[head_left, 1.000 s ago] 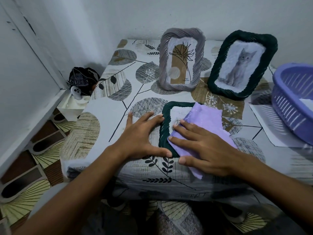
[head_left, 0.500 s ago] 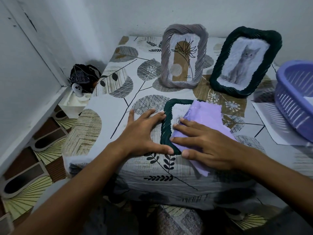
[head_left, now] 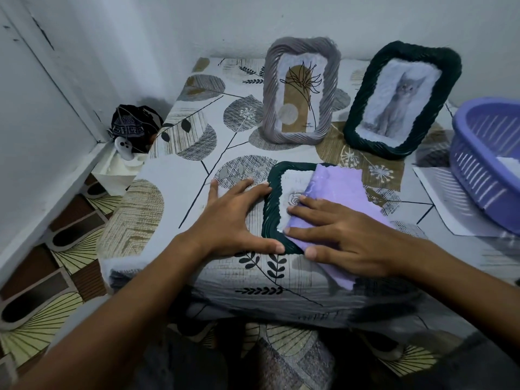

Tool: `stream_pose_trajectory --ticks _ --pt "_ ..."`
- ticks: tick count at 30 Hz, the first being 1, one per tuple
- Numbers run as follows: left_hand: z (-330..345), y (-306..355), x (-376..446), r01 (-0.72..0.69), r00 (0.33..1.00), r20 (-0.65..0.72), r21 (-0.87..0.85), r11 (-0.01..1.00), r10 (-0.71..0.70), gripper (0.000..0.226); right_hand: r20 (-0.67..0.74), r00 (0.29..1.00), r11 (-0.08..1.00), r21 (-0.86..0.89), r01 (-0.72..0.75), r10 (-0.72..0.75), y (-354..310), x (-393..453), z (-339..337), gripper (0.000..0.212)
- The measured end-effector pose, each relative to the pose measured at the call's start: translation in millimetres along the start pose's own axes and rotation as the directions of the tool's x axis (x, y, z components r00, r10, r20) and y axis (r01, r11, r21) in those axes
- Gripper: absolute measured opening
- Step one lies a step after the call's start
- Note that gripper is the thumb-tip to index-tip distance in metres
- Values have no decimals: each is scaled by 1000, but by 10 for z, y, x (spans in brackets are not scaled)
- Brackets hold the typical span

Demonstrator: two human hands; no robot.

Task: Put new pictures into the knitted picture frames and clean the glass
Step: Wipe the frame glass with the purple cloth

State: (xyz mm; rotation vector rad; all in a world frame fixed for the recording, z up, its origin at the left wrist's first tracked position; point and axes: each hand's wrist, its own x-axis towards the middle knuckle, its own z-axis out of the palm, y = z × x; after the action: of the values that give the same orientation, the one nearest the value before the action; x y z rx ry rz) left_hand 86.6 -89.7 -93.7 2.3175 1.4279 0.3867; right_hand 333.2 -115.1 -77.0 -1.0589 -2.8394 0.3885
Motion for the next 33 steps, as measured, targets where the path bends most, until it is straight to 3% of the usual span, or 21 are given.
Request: stream_pose_trajectory --ticks 7,13,21,27,33 --pt "10 -29 6 -14 1000 14 18 1000 13 116 -84 996 981 195 -26 43 164 -174 -79 58" --pt "15 -10 11 -13 1000 5 23 1000 13 117 -123 992 997 69 17 -8 117 -113 63 56" --pt "6 -26 -2 -19 1000 6 -9 1000 19 114 -135 988 970 237 -47 81 285 -377 -90 53" --pt "20 -38 14 -25 1000 14 -2 1000 25 115 -142 984 994 42 -102 106 357 -407 -75 57" --pt "16 -27 9 -22 1000 21 -8 1000 22 117 -79 935 934 -67 -350 344 253 -144 -16 92"
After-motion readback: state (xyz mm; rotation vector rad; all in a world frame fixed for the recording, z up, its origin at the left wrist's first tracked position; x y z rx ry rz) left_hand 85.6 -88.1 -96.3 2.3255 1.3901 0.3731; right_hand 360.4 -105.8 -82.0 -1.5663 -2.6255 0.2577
